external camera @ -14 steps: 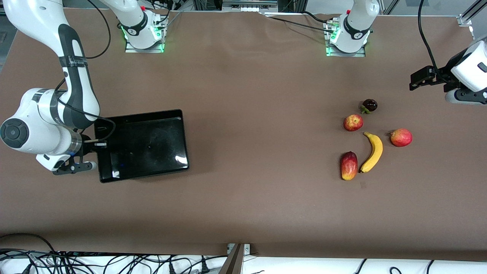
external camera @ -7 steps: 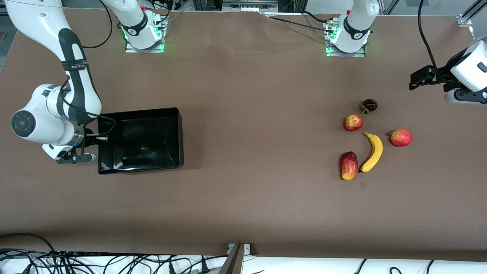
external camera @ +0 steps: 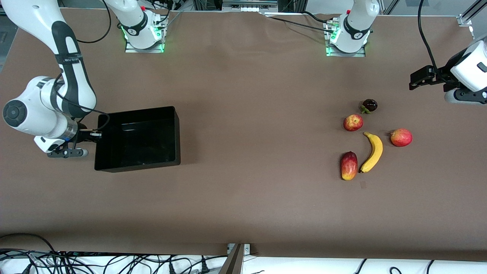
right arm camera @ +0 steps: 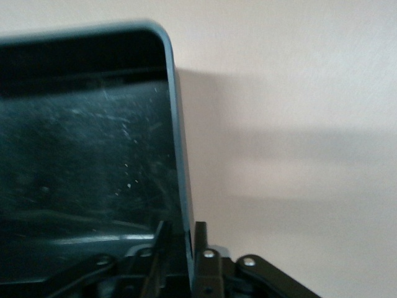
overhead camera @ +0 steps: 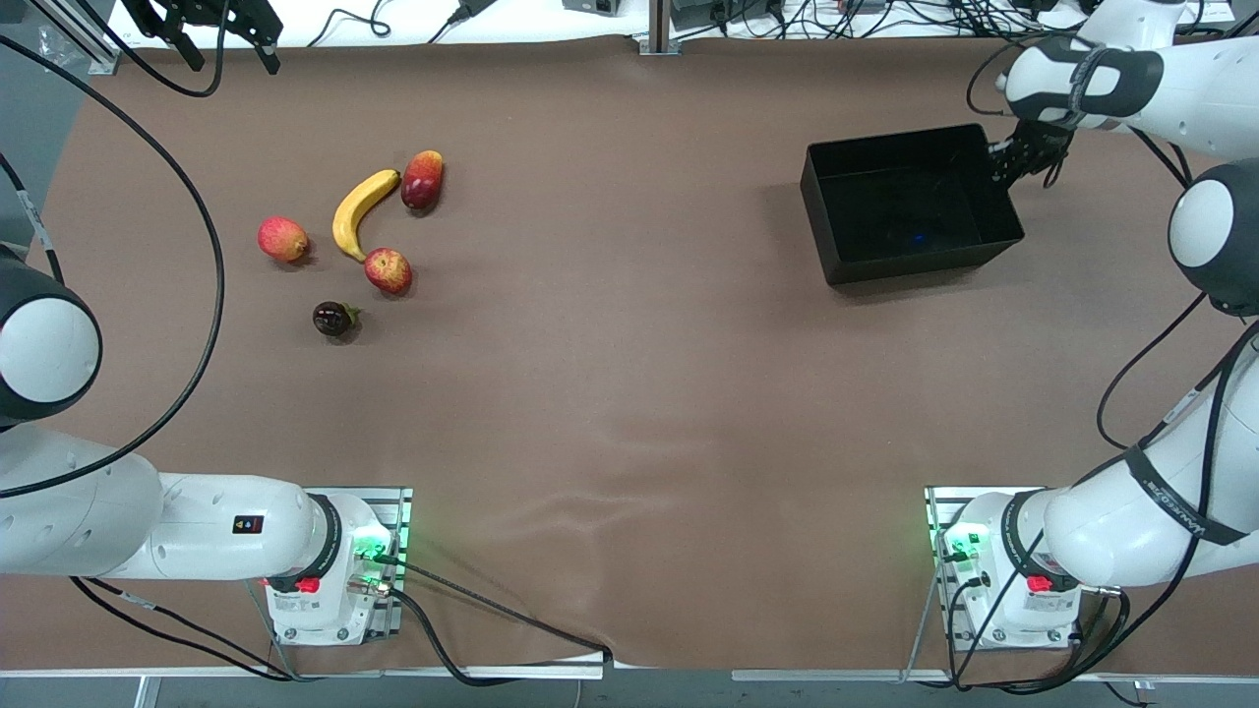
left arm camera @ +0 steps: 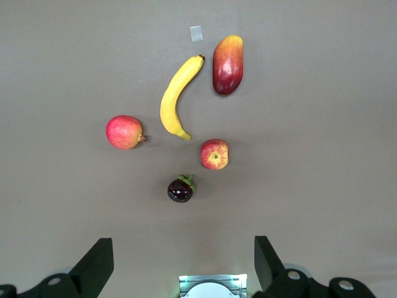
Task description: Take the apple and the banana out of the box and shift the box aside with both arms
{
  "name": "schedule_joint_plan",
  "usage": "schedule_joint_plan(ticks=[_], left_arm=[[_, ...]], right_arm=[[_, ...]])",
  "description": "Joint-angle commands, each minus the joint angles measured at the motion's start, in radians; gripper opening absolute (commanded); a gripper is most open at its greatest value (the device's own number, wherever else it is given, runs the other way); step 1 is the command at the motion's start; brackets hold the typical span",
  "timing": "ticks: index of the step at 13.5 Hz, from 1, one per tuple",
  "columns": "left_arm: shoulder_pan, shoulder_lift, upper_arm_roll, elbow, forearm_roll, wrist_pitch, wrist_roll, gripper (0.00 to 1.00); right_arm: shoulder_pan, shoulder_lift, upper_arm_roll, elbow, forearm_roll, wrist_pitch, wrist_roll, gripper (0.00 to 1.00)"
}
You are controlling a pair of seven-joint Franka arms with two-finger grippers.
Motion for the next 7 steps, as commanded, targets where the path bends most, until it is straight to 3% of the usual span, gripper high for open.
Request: schedule_joint_plan(ticks=[1, 5, 7], left_arm=[[-0.003, 0.007, -0.002, 0.029, 0.026, -0.024, 0.003, 1.0], [-0.003, 0.007, -0.002, 0.029, 0.026, -0.026, 0.007, 1.0], [-0.003, 0.007, -0.003, 0.031, 0.027, -0.026, 0.007, 1.0]], right_arm=[[0.015, -0.049, 0.008, 0.16, -0.002, -0.227, 0.062, 1.0], [0.031, -0.049, 0.008, 0.467, -0.014, -0.52, 0.07, 1.0], [0.036, -0.085, 0.006, 0.509, -0.017, -0.626, 0.081, 1.0]])
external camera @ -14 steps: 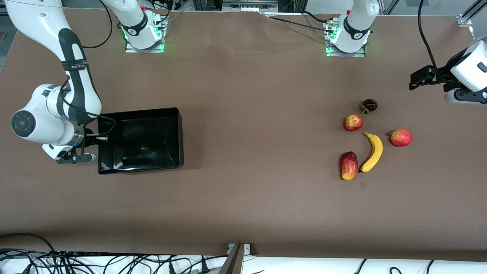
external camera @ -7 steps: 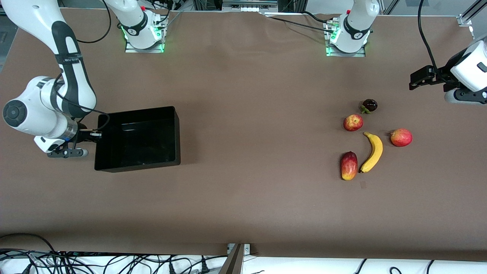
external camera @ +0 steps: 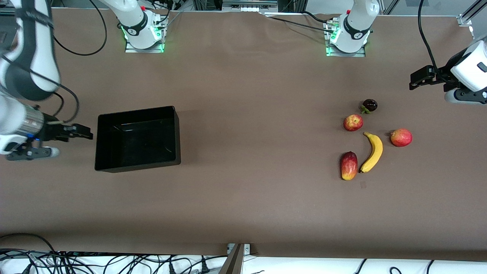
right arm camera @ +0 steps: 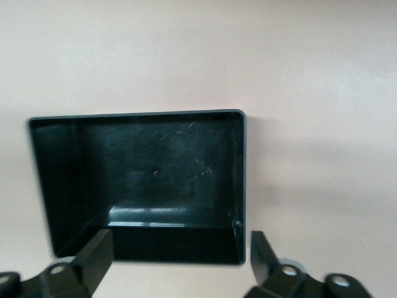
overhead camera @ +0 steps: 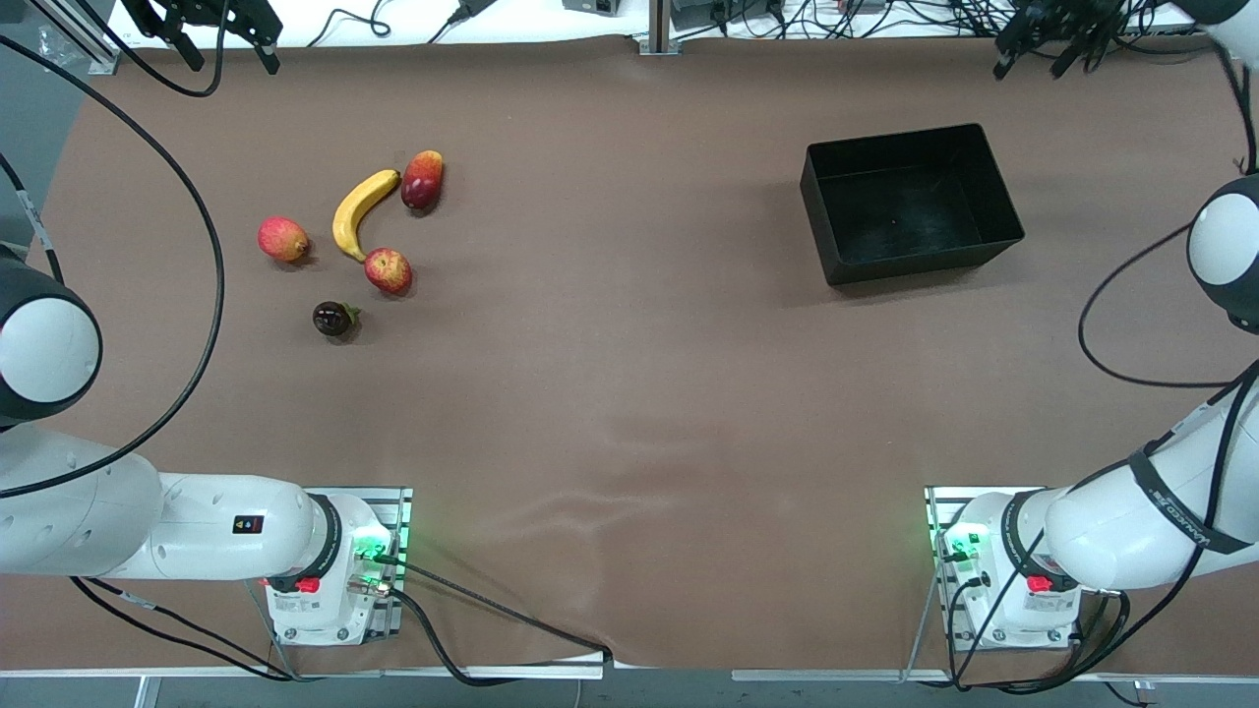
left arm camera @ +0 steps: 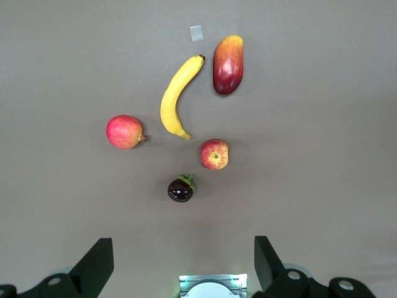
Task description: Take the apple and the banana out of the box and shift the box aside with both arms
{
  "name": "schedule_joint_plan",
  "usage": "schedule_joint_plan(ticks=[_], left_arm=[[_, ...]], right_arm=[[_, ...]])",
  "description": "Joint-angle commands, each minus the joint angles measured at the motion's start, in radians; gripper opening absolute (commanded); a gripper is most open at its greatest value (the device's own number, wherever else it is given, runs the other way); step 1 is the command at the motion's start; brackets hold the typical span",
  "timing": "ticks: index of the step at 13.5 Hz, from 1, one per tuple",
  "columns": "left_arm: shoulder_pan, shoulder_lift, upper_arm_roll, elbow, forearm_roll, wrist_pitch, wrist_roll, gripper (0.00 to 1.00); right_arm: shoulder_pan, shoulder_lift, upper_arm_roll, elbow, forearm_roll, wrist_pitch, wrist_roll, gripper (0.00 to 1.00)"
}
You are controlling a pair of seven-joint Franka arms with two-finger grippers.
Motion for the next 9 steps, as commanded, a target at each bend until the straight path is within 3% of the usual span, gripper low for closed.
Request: schedule_joint_plan(ticks=[1, 4, 6, 9], left_arm=[[-0.001, 0.007, -0.003, 0.029, 0.025, -0.026, 0.007, 1.0], [0.0, 0.007, -0.002, 0.03, 0.025, -0.025, 0.008, 1.0], [-0.001, 0.007, -0.003, 0.03, 0.025, -0.025, 0.008, 1.0], [-0.001, 0.007, -0.002, 0.03, 0.024, -0.026, 0.01, 1.0]], right_arm=[[0.002, -0.047, 0.002, 0.053, -0.023, -0.101, 0.024, 1.0], [0.031, -0.141, 0.013, 0.021, -0.079, -0.198, 0.088, 1.0], [0.044, -0.23, 0.015, -0.089, -0.092, -0.178, 0.103, 1.0], [-0.017, -0.302, 0.106, -0.169, -0.143, -0.137, 0.102, 1.0]])
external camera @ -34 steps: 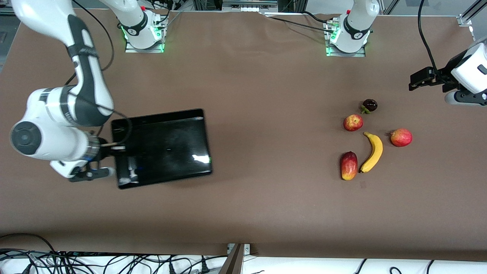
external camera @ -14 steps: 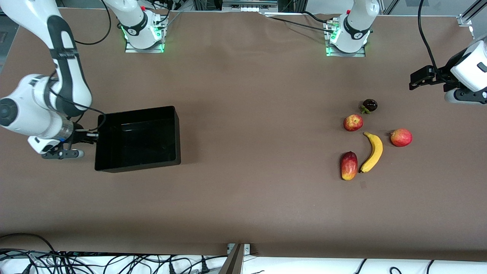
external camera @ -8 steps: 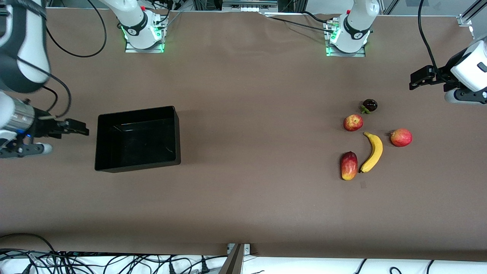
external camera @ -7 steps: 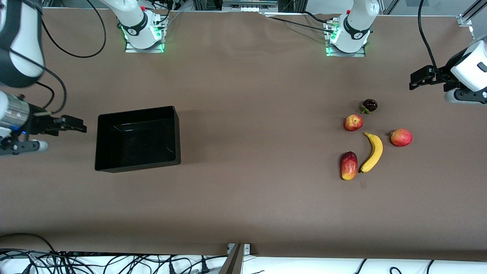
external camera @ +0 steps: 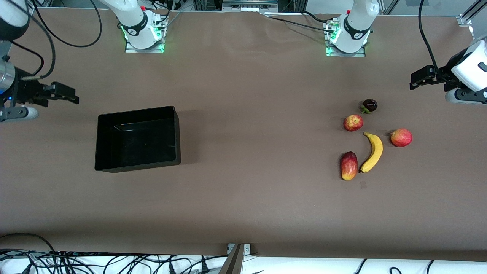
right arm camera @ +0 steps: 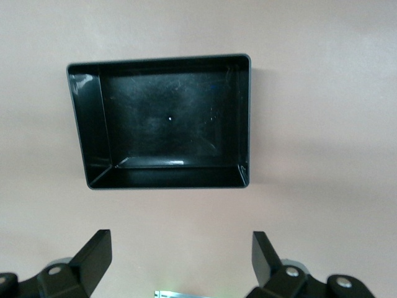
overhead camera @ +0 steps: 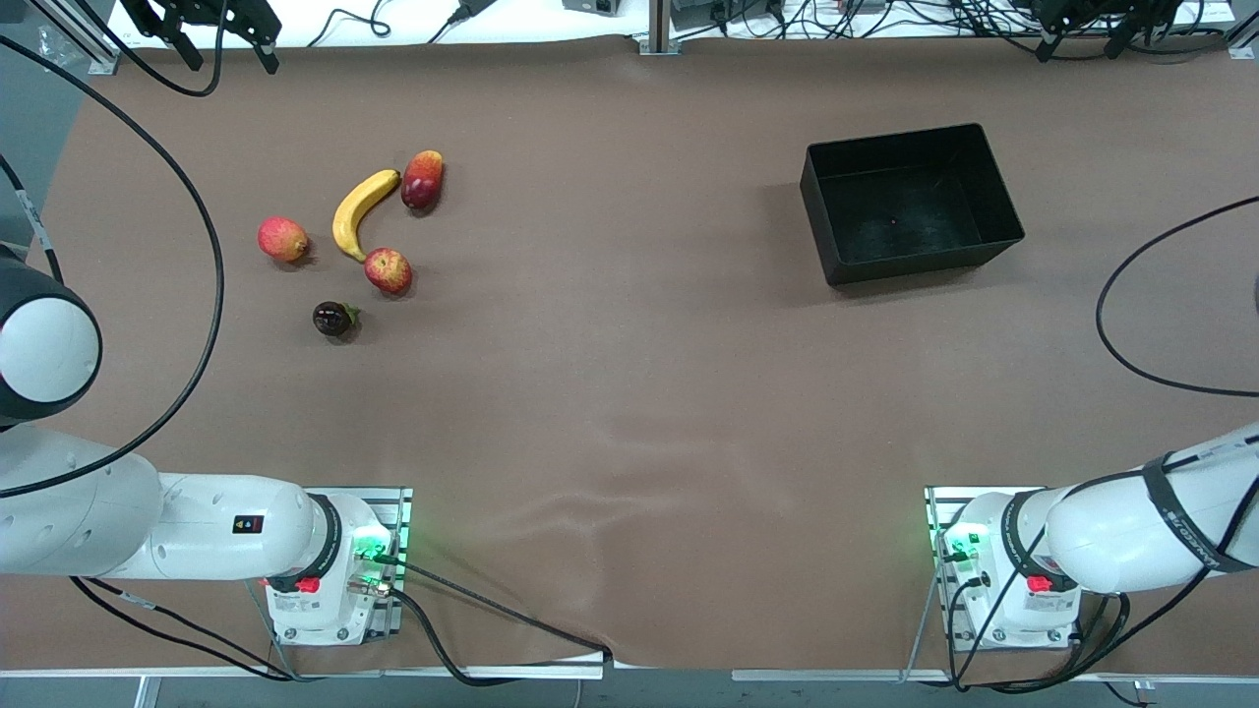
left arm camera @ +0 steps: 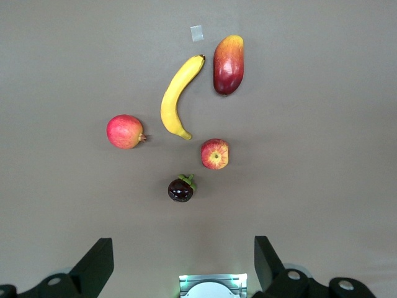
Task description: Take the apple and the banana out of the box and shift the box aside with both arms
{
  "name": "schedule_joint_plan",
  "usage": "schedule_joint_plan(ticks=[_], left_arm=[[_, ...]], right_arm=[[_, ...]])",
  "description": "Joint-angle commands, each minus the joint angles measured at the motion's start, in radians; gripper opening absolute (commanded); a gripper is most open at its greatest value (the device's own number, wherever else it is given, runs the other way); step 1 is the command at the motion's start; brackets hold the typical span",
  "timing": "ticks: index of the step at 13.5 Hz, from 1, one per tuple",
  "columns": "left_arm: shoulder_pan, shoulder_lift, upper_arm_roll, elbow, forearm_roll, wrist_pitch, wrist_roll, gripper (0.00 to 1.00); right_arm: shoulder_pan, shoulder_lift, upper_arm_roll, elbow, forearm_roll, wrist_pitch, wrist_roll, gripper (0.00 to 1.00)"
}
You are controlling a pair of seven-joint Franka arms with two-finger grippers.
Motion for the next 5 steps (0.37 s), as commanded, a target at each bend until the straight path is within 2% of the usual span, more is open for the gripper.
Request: schedule_joint_plan(ticks=[1, 3, 5], left_arm=[[-0.002, 0.007, -0.002, 0.028, 0.024, -0.024, 0.01, 1.0], [-0.002, 0.007, -0.002, 0.028, 0.027, -0.022, 0.008, 1.0], [-0.004, 0.007, -0.004, 0.028, 0.027, -0.022, 0.008, 1.0]], right_arm=[[-0.079, -0.08, 0.107, -0.094, -0.03, 0.044, 0.02, 1.0], [-0.165, -0.078, 0.195, -0.076, -0.032, 0.042, 0.048, 1.0], [-0.201, -0.075, 0.231, -0.072, -0.039, 0.036, 0.049, 1.0]])
